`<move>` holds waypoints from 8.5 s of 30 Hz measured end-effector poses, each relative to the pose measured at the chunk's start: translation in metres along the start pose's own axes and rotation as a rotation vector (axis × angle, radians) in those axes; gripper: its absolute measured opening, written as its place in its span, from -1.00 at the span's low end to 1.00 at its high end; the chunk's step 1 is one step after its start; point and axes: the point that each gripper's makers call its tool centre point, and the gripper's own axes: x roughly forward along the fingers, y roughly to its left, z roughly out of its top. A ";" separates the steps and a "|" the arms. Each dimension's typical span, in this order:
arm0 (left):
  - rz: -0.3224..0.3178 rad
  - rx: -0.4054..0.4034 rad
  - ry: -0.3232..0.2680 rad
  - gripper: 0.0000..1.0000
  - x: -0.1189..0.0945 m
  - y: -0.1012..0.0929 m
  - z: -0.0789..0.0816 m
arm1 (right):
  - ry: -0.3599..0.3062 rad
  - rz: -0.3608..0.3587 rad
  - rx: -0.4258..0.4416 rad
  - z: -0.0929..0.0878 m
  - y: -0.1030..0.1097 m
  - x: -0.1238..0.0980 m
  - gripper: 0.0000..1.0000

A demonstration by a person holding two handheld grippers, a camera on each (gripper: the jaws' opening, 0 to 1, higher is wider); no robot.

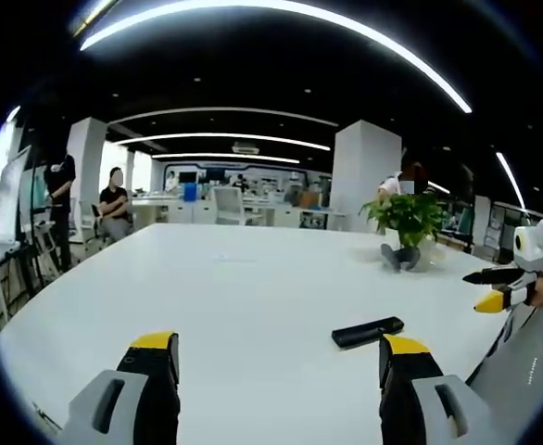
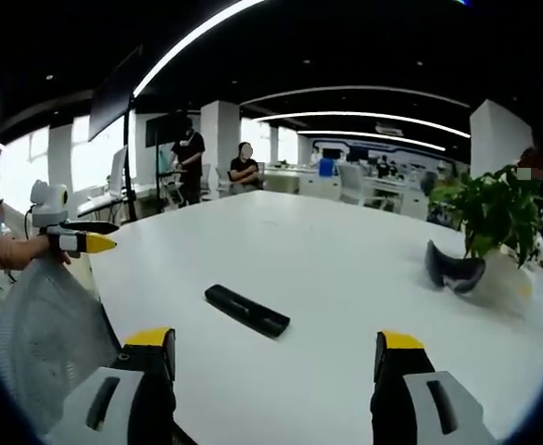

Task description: Press the specified remote control buttons in sequence, fully releasing each button before pressing the next.

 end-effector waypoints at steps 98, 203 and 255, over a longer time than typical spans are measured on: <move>-0.996 0.808 0.701 -0.34 0.169 -0.136 -0.102 | 0.110 -0.234 0.093 -0.023 -0.040 -0.020 -0.37; -1.066 0.817 0.659 -0.52 0.060 -0.153 -0.131 | 0.565 0.473 -0.501 -0.073 0.067 0.050 -1.00; -1.133 0.863 0.664 -0.51 0.059 -0.154 -0.132 | 0.469 0.336 -0.036 -0.081 0.068 0.059 -1.00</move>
